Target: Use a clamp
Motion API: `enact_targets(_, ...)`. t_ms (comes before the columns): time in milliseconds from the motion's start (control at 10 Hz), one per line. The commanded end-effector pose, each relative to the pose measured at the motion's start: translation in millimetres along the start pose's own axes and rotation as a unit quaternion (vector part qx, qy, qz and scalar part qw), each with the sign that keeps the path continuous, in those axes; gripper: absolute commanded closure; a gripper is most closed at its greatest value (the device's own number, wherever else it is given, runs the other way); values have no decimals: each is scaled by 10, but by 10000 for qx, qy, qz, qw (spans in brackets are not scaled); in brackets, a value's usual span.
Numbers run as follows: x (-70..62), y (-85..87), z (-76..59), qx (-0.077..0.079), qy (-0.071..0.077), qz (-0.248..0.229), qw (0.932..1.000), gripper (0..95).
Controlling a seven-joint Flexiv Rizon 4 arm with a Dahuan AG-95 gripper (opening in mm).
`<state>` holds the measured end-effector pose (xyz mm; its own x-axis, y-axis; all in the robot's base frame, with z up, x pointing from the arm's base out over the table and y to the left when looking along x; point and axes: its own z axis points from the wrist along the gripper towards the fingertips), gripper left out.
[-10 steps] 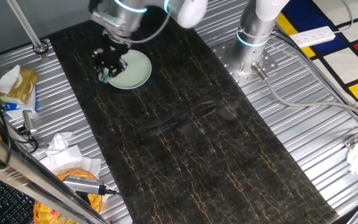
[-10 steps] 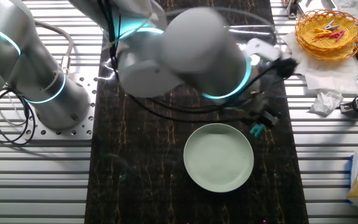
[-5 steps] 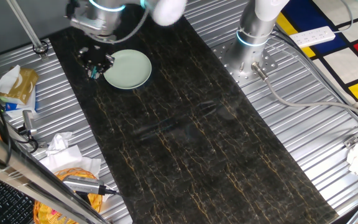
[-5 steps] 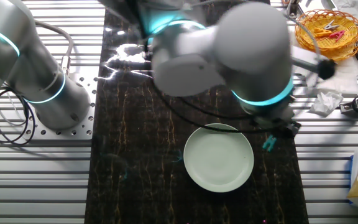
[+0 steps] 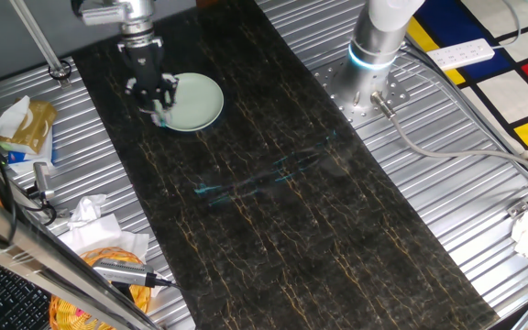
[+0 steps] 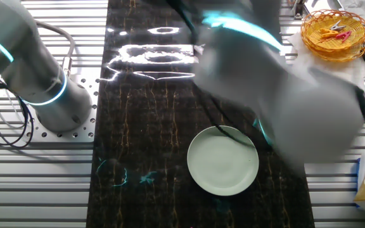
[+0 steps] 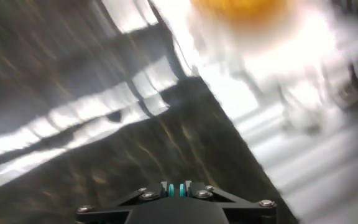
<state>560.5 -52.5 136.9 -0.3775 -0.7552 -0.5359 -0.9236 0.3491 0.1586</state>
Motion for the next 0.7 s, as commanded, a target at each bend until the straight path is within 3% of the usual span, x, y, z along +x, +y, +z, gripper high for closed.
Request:
enact_targets(100,188,-233,-2,757,406,94,9963,950)
enact_targets(500,193,-236,0,652,531,-101,9964,950)
enact_targets(700,189,-232,3,513,706,-228,9959,950)
